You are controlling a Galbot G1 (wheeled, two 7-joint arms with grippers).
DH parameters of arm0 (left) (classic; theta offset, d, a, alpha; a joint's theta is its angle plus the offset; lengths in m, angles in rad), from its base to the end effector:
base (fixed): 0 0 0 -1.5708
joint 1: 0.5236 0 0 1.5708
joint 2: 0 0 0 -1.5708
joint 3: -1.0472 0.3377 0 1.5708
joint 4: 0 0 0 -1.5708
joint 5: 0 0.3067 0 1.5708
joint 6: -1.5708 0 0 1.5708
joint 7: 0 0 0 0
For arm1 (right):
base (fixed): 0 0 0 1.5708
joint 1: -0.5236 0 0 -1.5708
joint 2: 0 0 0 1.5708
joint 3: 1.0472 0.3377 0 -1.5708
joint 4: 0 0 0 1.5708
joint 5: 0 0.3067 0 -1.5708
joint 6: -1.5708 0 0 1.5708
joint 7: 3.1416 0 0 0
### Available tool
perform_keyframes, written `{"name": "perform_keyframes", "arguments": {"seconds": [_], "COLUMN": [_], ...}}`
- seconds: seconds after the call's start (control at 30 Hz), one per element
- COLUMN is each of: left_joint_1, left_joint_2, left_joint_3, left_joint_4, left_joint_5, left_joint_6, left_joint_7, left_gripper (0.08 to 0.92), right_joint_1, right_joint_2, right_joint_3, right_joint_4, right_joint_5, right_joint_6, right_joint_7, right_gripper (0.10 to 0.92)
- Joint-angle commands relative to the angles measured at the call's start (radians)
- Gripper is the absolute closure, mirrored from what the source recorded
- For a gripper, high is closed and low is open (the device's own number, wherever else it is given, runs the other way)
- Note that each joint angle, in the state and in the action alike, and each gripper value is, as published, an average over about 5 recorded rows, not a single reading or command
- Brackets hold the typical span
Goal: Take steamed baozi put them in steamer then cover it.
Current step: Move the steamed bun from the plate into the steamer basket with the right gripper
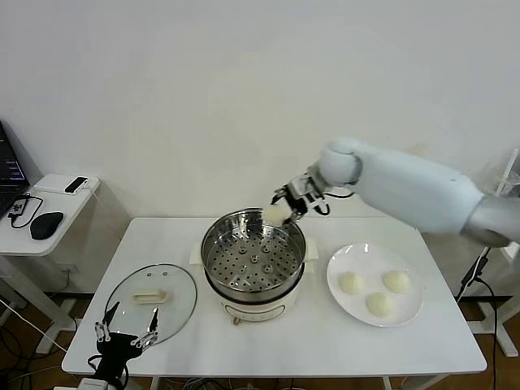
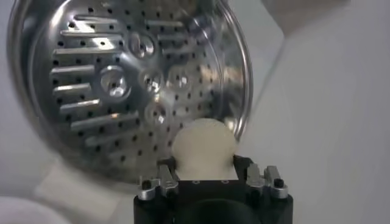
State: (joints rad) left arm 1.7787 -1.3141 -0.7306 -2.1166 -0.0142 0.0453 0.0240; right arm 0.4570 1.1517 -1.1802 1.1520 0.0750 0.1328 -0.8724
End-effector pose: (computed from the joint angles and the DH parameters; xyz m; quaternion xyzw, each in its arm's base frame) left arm 0.0847 0.0974 -0.2897 -0.0013 -0.9826 -0.1549 0.1024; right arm 0.5318 0.0655 -0.0727 0.5974 -0.4317 0.6731 0.0599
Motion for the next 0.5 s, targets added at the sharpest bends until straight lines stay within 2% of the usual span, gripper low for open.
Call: {"name": "perform_keyframes", "arguments": {"seconds": [0.03, 0.33, 0.5], "left_joint_1": [0.003, 0.004, 0.004], "left_joint_2": [0.003, 0.004, 0.006], "left_joint_3": [-0.020, -0.025, -0.030], "left_joint_4": [-0.003, -0.008, -0.010], "left_joint_5": [-0.008, -0.012, -0.014], "left_joint_6": [-0.001, 0.000, 0.000], "left_joint_7": [0.001, 0.002, 0.002], "left_gripper": [0.177, 0.177, 0.177], "right_joint_1": [-0.040, -0.083, -0.090], "right_joint_2": [0.177, 0.228, 0.240], "right_joint_3": [-0.041, -0.013, -0.006], "right_joint_4": [-0.177, -0.300, -0.324], "right_joint_5": [-0.169, -0.334, -0.362], "right_joint_6": [0.228, 0.331, 0.351], "right_joint_7": [0.028, 0.057, 0.067], "right_gripper": [0.423, 0.423, 0.423]}}
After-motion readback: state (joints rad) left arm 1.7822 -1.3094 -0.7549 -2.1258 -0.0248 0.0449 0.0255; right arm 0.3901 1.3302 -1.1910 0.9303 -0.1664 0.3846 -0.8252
